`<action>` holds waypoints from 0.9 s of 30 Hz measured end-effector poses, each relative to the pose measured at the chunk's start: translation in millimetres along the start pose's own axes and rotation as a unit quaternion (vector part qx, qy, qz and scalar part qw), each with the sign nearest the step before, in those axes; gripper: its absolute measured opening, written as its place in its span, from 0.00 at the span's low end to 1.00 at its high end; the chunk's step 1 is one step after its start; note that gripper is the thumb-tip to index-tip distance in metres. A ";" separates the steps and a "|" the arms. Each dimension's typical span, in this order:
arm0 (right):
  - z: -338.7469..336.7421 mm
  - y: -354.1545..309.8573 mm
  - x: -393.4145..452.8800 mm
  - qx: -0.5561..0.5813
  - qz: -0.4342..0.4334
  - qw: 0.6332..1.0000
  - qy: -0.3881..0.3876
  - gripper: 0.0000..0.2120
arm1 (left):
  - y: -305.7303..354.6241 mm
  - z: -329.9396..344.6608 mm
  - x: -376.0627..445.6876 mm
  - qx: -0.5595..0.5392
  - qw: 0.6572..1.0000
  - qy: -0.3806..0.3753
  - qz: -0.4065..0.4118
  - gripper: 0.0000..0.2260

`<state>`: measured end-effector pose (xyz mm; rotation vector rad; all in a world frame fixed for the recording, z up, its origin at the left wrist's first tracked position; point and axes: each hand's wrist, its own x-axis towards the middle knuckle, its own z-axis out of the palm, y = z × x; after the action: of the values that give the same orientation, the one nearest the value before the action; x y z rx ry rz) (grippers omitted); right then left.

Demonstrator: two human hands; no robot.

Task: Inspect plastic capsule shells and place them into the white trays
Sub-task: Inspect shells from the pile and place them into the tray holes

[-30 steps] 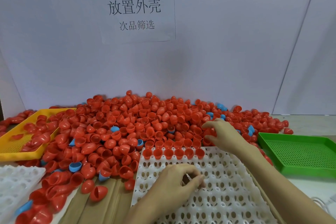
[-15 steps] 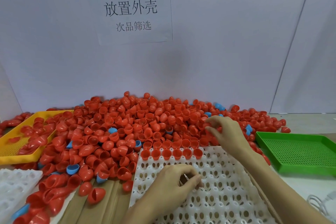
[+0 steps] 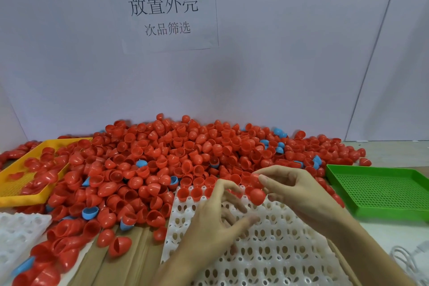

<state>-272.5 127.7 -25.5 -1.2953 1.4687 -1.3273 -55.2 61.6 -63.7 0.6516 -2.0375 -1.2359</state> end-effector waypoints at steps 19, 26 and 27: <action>27.9 -1.7 -8.3 -0.025 0.047 0.996 -0.073 0.27 | 5.5 0.9 2.8 -0.137 0.990 0.042 -0.016 0.11; 27.5 -4.0 -9.2 -0.020 0.058 0.995 -0.081 0.27 | 6.3 1.3 2.3 -0.121 0.991 0.052 -0.009 0.13; 27.1 -4.7 -9.7 -0.012 0.059 0.994 -0.091 0.27 | 7.2 1.7 2.2 -0.127 0.990 0.057 -0.001 0.12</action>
<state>-243.6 131.6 -26.5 -1.2887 1.4149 -1.0896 -58.5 64.1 -57.2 0.5876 -1.7495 -1.3968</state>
